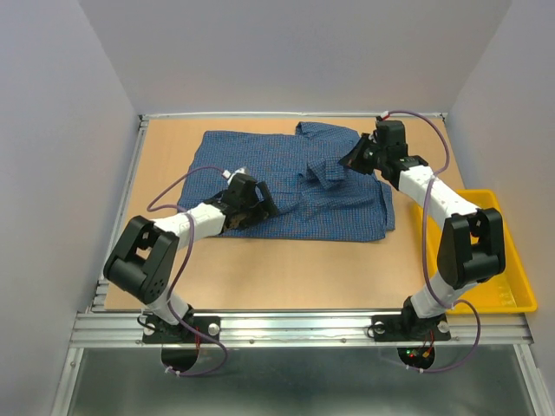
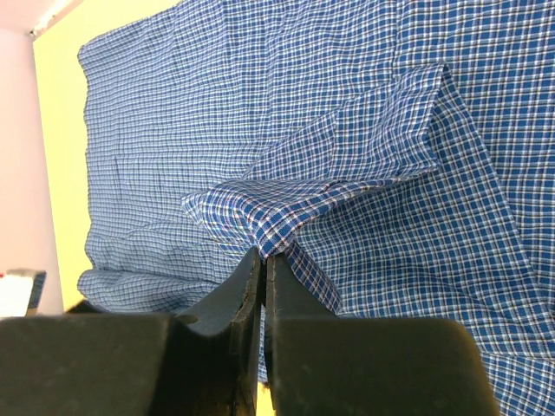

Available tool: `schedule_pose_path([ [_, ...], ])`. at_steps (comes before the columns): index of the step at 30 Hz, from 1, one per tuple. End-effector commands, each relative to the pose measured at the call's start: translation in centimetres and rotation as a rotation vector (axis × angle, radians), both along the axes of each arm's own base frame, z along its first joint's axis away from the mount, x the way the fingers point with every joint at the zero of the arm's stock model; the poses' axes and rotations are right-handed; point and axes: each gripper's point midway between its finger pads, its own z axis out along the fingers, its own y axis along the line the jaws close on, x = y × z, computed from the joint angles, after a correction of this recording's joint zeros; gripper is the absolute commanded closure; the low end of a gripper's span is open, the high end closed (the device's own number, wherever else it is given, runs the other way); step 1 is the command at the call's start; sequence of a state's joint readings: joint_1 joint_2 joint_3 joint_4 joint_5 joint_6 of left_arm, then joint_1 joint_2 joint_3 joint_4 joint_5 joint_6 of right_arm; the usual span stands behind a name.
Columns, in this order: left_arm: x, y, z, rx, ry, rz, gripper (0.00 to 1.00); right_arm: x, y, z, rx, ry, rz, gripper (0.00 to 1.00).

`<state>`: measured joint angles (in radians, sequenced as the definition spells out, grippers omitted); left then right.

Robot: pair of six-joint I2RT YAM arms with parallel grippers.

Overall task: Fold and stack the long sleeve shirts
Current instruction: Fold the shirt

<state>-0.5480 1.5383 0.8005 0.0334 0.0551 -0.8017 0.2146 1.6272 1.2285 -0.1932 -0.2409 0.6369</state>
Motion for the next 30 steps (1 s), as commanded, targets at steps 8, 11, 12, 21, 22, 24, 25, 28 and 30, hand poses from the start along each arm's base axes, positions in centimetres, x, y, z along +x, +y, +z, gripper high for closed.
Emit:
schedule_pose_path([
  [8, 8.3, 0.0, 4.0, 0.141, -0.194, 0.084, 0.08, 3.2, -1.9, 6.7, -0.007, -0.182, -0.061, 0.99],
  [11, 9.6, 0.1, 3.2, 0.184, -0.195, 0.080, 0.08, 3.7, -2.0, 7.3, -0.011, -0.198, -0.065, 1.00],
  [12, 10.0, 0.2, 3.0, 0.201, -0.199, 0.082, 0.08, 4.0, -2.0, 8.0, -0.015, -0.216, -0.064, 0.99],
  [21, 13.8, 1.5, 6.9, 0.297, -0.292, 0.102, 0.08, 5.0, -1.8, 9.3, -0.024, -0.254, -0.040, 1.00],
  [22, 13.4, 1.9, 8.6, 0.285, -0.309, 0.120, 0.08, 4.9, -1.5, 9.5, -0.017, -0.258, -0.028, 1.00],
  [24, 12.5, 3.0, 9.7, 0.284, -0.293, 0.174, 0.08, 4.9, -1.5, 9.3, -0.018, -0.254, -0.021, 1.00],
  [25, 11.2, 3.7, 9.1, 0.285, -0.234, 0.202, 0.08, 4.9, -1.5, 9.1, -0.015, -0.250, -0.022, 0.99],
  [28, 7.8, 4.4, 8.2, 0.257, -0.152, 0.199, 0.07, 4.7, -1.4, 8.7, -0.010, -0.239, -0.024, 0.99],
  [30, 6.0, 4.4, 8.2, 0.200, -0.126, 0.203, 0.07, 4.5, -1.4, 8.3, -0.010, -0.228, -0.022, 1.00],
])
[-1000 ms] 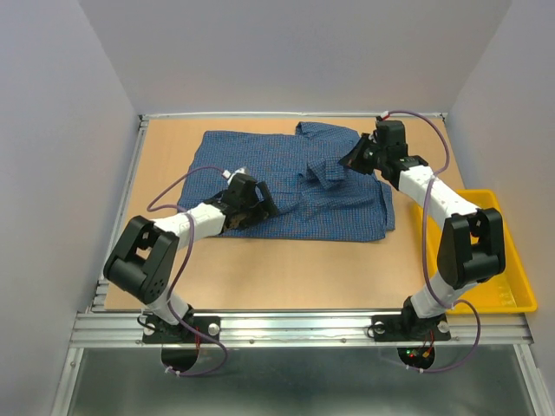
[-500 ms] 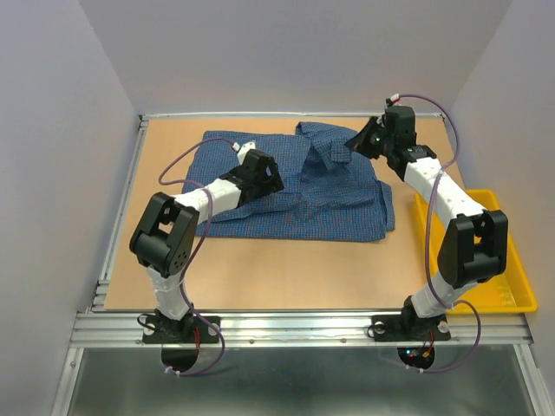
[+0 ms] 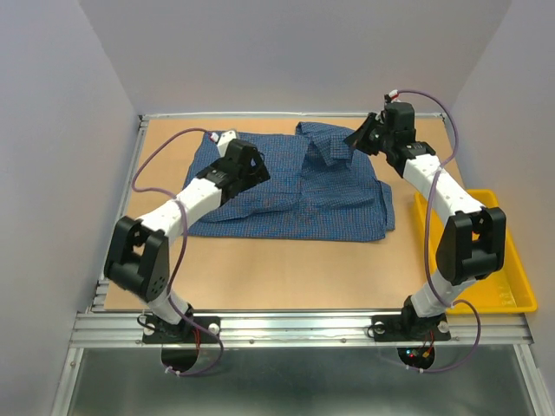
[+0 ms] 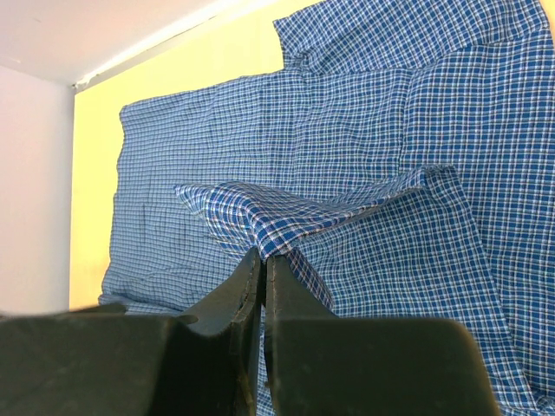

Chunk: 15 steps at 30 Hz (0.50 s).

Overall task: Fold and stack the long sleeve shirts
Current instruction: Fold the shirt

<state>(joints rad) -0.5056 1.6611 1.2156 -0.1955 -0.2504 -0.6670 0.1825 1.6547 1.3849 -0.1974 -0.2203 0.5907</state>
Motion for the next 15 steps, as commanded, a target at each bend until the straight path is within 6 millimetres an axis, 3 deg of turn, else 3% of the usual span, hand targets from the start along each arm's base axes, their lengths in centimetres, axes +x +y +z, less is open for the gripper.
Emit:
schedule_pose_path([
  [1, -5.3, 2.0, -1.1, -0.052, 0.106, 0.056, 0.07, 0.9, -0.1, 3.0, 0.014, -0.086, 0.006, 1.00],
  [3, -6.8, 2.5, -1.4, -0.083, 0.117, 0.079, 0.06, 0.7, 0.0, 2.9, 0.014, -0.084, 0.009, 1.00],
  [8, -10.3, 3.8, -5.3, -0.102, 0.196, 0.110, 0.06, 0.3, -0.1, 2.7, 0.018, -0.078, 0.010, 1.00],
  [15, -10.4, 3.7, -7.0, -0.123, 0.196, 0.124, 0.06, 0.0, 0.0, 2.6, 0.021, -0.074, 0.012, 0.99],
])
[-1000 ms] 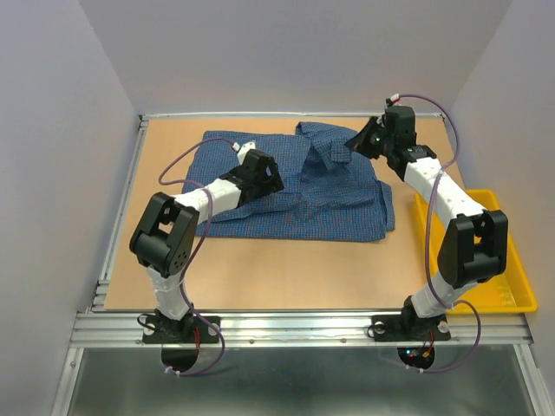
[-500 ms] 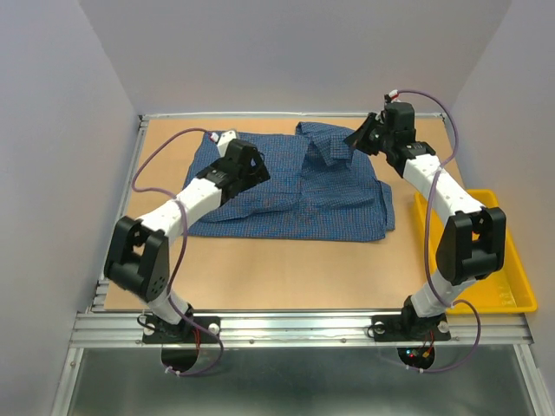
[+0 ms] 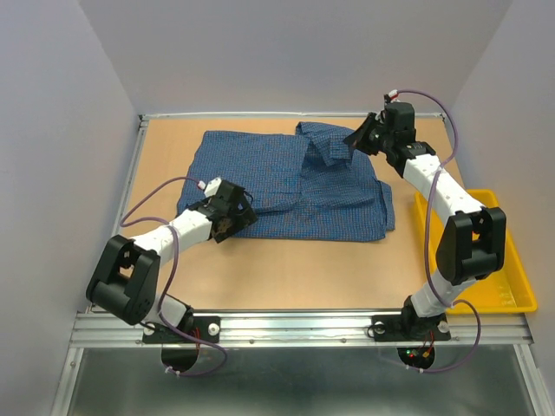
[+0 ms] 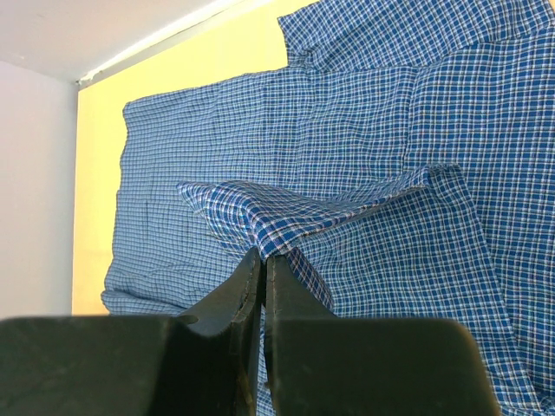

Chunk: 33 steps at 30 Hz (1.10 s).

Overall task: Fold and stack the long sleeve shirts
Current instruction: Fold the shirt

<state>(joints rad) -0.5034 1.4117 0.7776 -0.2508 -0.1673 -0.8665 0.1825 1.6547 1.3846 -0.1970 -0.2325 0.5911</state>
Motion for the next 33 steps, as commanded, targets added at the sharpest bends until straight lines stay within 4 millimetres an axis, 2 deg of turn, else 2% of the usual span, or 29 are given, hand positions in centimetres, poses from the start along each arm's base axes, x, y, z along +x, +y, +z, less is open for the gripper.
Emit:
schedule_pose_path([
  [1, 2.1, -0.9, 1.3, -0.049, -0.087, 0.029, 0.06, 0.1, -0.3, 2.6, 0.013, -0.078, 0.000, 1.00],
  [7, 4.9, -1.2, 1.4, -0.015, -0.134, 0.053, 0.06, 0.0, -0.3, 2.6, 0.014, -0.077, 0.000, 1.00],
  [14, 6.8, -0.8, 0.8, 0.027, -0.148, 0.079, 0.06, -0.2, -0.4, 2.6, 0.011, -0.078, -0.002, 1.00],
  [21, 9.8, 0.2, 1.6, 0.077, -0.201, 0.105, 0.06, -0.2, -0.4, 2.4, 0.009, -0.074, -0.005, 0.99],
  [22, 10.7, 0.2, 2.2, 0.075, -0.216, 0.109, 0.06, -0.2, -0.4, 2.4, 0.009, -0.074, -0.005, 0.99],
  [23, 11.0, 0.3, 1.6, 0.091, -0.205, 0.100, 0.06, -0.2, -0.4, 2.5, 0.009, -0.075, -0.005, 0.99],
  [30, 14.2, 1.2, 1.5, 0.122, -0.205, 0.083, 0.06, 0.5, -0.4, 4.1, 0.005, -0.116, 0.002, 0.99],
  [33, 14.5, 1.9, 1.0, 0.125, -0.191, 0.088, 0.06, 0.8, -0.3, 5.0, 0.005, -0.138, 0.005, 0.99],
])
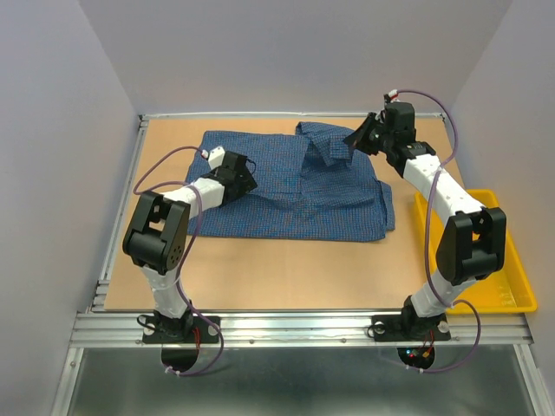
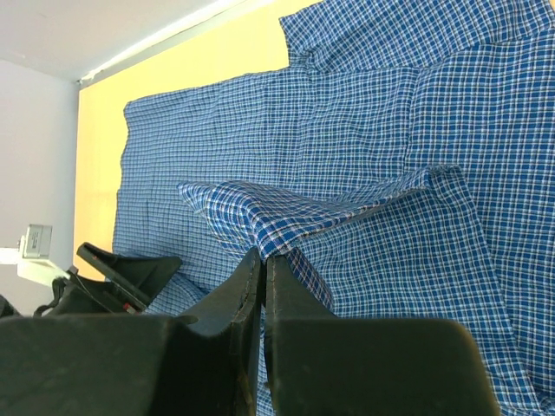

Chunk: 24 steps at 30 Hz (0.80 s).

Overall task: Fold and stack the long sleeve shirts
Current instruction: Fold the shirt

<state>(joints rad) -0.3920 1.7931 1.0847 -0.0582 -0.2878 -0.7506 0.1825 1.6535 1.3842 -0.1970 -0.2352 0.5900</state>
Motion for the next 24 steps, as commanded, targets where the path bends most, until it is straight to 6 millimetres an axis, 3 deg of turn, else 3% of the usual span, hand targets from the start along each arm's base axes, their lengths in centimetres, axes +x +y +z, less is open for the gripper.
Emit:
schedule_pose_path([
  [1, 1.6, 1.0, 1.5, 0.018, -0.039, 0.001, 0.06, 1.2, -0.4, 6.0, 0.003, -0.160, -0.002, 0.99],
  [4, 1.2, 1.7, 0.9, 0.016, -0.020, 0.010, 0.06, 2.0, -0.4, 7.5, 0.001, -0.196, -0.008, 1.00],
  [5, 1.1, 1.8, 0.7, 0.014, -0.014, 0.012, 0.06, 2.4, -0.4, 9.3, 0.006, -0.233, -0.015, 0.99],
  [7, 0.9, 2.0, 0.2, 0.007, 0.003, 0.013, 0.06, 3.0, -0.4, 10.5, 0.005, -0.263, -0.019, 1.00],
  [8, 0.7, 2.1, -0.2, 0.004, 0.013, 0.015, 0.06, 3.4, -0.5, 12.4, 0.009, -0.304, -0.027, 1.00],
  [14, 0.3, 2.3, -1.0, -0.002, 0.034, 0.012, 0.06, 4.9, -1.3, 17.1, -0.021, -0.423, -0.072, 0.99],
  [18, 0.3, 2.6, -1.0, -0.010, 0.041, 0.021, 0.06, 5.1, -1.1, 17.1, -0.033, -0.432, -0.060, 0.99],
  [22, 0.0, 3.6, -1.2, -0.012, 0.064, 0.059, 0.06, 4.3, -0.8, 14.5, -0.019, -0.370, -0.039, 0.99],
  [24, 0.0, 4.7, -1.0, -0.011, 0.069, 0.088, 0.06, 3.7, -0.9, 11.4, -0.019, -0.298, -0.042, 0.99],
])
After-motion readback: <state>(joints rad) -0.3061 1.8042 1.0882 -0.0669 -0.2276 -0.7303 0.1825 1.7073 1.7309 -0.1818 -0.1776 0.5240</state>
